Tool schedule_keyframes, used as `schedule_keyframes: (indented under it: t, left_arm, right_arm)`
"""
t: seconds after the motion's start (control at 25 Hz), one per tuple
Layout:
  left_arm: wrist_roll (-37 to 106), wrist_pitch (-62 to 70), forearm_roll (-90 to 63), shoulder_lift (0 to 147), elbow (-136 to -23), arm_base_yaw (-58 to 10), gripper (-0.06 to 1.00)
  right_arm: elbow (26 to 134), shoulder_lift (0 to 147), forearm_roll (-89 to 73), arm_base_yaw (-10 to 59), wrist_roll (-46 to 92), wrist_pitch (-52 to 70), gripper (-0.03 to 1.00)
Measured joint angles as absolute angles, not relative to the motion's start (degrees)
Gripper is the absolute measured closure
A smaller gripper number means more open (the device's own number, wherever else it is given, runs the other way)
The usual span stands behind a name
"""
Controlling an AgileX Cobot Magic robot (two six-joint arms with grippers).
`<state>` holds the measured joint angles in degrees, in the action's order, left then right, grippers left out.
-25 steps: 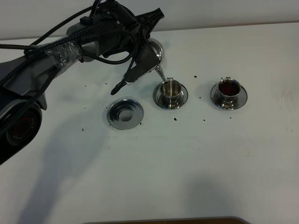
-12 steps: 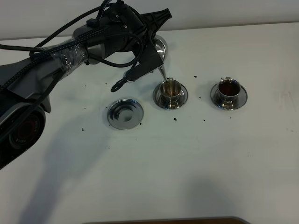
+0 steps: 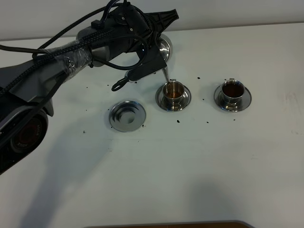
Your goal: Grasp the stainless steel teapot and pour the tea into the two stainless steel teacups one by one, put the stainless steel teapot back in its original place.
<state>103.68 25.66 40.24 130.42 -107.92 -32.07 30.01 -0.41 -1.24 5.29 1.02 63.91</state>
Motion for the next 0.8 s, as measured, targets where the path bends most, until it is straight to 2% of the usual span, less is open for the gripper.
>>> schedule_keyframes:
  t: [0.8]
  left_arm:
    - [105.4, 19.9, 42.8, 130.4, -107.9, -32.1, 0.69]
  right_arm:
    - [30.0, -0.4, -1.2, 5.3, 1.0, 63.9, 0.58]
